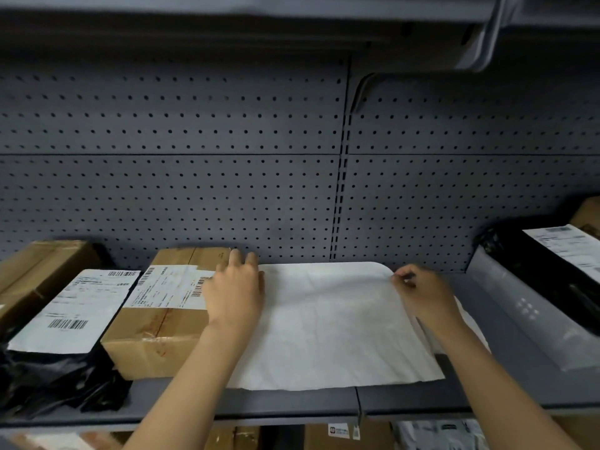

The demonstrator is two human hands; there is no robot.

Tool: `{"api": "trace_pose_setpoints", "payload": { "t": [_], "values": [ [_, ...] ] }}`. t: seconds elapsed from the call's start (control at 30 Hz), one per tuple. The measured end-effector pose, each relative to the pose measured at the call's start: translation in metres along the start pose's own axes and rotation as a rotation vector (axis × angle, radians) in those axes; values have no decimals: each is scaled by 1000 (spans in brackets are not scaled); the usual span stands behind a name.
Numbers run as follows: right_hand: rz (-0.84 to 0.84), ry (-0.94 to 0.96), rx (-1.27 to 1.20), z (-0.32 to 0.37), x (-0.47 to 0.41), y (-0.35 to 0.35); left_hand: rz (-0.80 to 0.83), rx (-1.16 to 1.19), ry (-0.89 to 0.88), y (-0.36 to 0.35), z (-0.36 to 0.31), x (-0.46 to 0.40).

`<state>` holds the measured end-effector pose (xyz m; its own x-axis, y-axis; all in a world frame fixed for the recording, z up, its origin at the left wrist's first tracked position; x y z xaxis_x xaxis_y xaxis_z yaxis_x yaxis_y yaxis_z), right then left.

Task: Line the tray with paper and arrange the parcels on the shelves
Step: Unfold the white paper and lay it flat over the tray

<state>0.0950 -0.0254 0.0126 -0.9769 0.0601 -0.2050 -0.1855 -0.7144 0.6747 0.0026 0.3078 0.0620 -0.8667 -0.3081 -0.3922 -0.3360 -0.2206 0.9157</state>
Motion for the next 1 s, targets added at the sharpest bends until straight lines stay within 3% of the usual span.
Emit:
{"api": "trace_pose_setpoints", "payload": {
  "t": [0.07, 0.13, 0.17, 0.3, 0.43, 0.57, 0.83, 1.0],
  "values": [
    [-92, 90, 227, 18, 3, 12, -74, 14, -59, 3, -14, 2],
    [-128, 168, 301, 45, 9, 13, -89, 80, -178, 5, -37, 9],
    [-92, 217, 304, 62, 16, 4, -32, 123, -233, 2, -50, 13],
    [263, 383, 287, 100, 53, -74, 508, 175, -366, -50, -92, 44],
    [565, 202, 505, 62, 53, -121, 682, 128, -373, -90, -91, 53],
    [650, 125, 527, 38, 55, -124, 698, 150, -385, -106, -85, 50],
    [542, 37, 453, 15, 48, -104, 608, 136, -264, -115, -68, 48],
    [514, 18, 415, 19, 45, -97, 583, 331, -200, -103, -66, 41]
  ]
}}
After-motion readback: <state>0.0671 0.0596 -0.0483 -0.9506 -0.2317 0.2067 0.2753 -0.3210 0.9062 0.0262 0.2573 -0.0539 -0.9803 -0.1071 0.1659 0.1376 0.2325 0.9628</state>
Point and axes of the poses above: each hand's wrist, its own x-axis away from the middle knuckle, its own y-axis out of the back of the hand, z = x × y, the point moved 9 cm from there along -x, towards the middle knuckle, and after that the axes turned 7 degrees about -x, right-handed, at the moved point
